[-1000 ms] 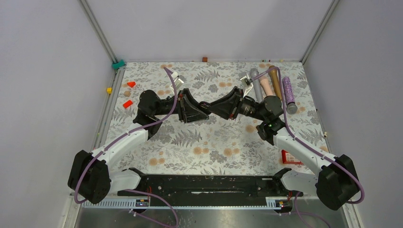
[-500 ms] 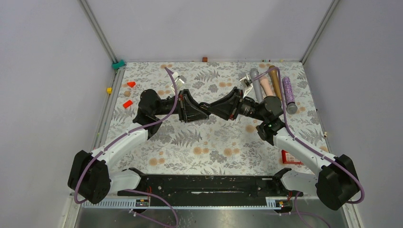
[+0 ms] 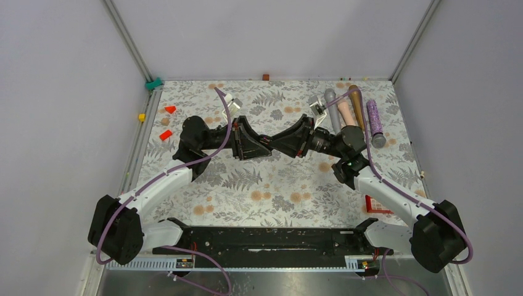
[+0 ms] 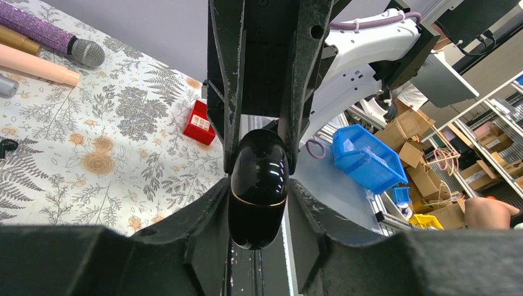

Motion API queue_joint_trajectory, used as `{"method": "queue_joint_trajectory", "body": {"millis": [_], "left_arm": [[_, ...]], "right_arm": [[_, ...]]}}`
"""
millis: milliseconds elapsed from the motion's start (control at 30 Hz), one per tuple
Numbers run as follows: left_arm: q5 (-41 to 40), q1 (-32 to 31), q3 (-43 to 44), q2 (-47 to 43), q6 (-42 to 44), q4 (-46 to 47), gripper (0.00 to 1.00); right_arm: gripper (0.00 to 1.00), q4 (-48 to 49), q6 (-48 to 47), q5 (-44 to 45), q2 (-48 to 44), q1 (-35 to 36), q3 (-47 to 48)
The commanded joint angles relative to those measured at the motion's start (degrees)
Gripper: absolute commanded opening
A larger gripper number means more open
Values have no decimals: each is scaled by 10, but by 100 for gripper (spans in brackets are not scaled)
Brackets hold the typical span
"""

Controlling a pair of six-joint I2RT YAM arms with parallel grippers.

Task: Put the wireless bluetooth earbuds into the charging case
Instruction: Pick up the charging case at the center of the board.

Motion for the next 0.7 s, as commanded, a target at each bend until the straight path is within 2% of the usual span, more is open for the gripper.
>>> {"method": "queue_joint_trajectory", "body": {"millis": [0, 233, 300, 367, 433, 500, 567, 600, 633, 667], "left_arm": [[11, -2, 26, -3, -1, 34, 35], [12, -2, 29, -2, 4, 30, 16], [14, -2, 30, -3, 15, 17, 11], [25, -2, 38, -5, 45, -17, 6], [47, -1, 59, -10, 118, -112, 3], [59, -2, 101, -19, 266, -298, 2], [56, -2, 136, -30, 443, -466, 1], [49, -3, 149, -36, 486, -532, 1], [45, -3, 163, -40, 566, -595, 1], [41, -3, 174, -42, 602, -646, 1]], "right_arm": [[28, 24, -13, 6, -9, 6, -1], [29, 24, -16, 1, -8, 6, -1], [37, 24, -18, -2, -9, 6, 0], [52, 13, -24, -7, -14, 4, 7], [66, -33, -39, -29, -23, -3, 26], [73, -79, -67, -43, -39, -18, 38], [77, -129, -101, -59, -55, -32, 56], [79, -156, -119, -68, -59, -36, 64], [79, -185, -142, -73, -65, -37, 72], [80, -207, -157, -77, -69, -37, 76]]}}
